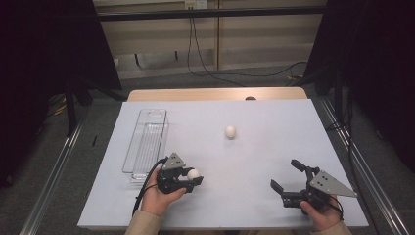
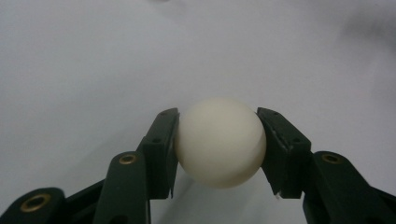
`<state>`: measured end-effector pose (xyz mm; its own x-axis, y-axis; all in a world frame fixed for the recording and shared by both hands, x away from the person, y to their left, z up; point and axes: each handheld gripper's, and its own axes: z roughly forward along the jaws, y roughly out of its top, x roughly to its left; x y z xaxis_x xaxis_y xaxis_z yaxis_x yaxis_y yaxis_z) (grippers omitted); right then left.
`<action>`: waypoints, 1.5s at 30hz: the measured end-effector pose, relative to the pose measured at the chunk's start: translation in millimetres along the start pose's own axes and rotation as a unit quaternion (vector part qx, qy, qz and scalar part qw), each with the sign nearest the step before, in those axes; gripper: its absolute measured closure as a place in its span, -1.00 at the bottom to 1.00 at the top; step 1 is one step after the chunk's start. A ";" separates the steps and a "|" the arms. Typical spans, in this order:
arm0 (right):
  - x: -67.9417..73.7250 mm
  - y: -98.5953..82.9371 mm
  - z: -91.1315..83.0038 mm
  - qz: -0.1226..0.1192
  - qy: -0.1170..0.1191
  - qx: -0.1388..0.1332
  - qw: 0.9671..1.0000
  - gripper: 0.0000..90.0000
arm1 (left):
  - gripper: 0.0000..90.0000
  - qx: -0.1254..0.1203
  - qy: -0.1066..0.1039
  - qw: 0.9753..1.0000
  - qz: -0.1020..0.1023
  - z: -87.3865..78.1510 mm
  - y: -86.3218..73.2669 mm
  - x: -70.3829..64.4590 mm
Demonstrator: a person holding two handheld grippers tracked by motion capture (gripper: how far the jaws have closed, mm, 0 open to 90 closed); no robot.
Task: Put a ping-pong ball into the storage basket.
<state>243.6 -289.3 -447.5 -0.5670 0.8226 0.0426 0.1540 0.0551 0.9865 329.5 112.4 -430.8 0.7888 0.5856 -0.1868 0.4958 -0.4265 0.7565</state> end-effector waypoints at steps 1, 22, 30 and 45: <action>-0.1 0.0 0.0 0.000 0.000 0.000 1.000 -0.97 | 0.13 -0.002 0.000 1.000 0.000 -0.4 0.6 0.4; -0.7 -0.1 0.0 0.004 -0.002 0.002 1.000 -0.97 | 0.13 -0.009 0.008 1.000 -0.003 -7.6 8.0 4.8; -1.1 -0.4 0.2 0.006 -0.004 0.002 1.000 -0.97 | 0.13 -0.007 0.010 1.000 -0.003 -9.0 10.0 5.6; -1.6 -0.4 0.5 0.008 -0.001 0.004 1.000 -0.97 | 0.13 -0.006 0.013 1.000 -0.003 -10.5 13.8 8.0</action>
<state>244.8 -290.4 -448.0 -0.5628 0.8246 0.0579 0.1697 0.0467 0.9844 338.8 118.4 -415.3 0.7758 0.6062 -0.1751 0.4964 -0.4151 0.7624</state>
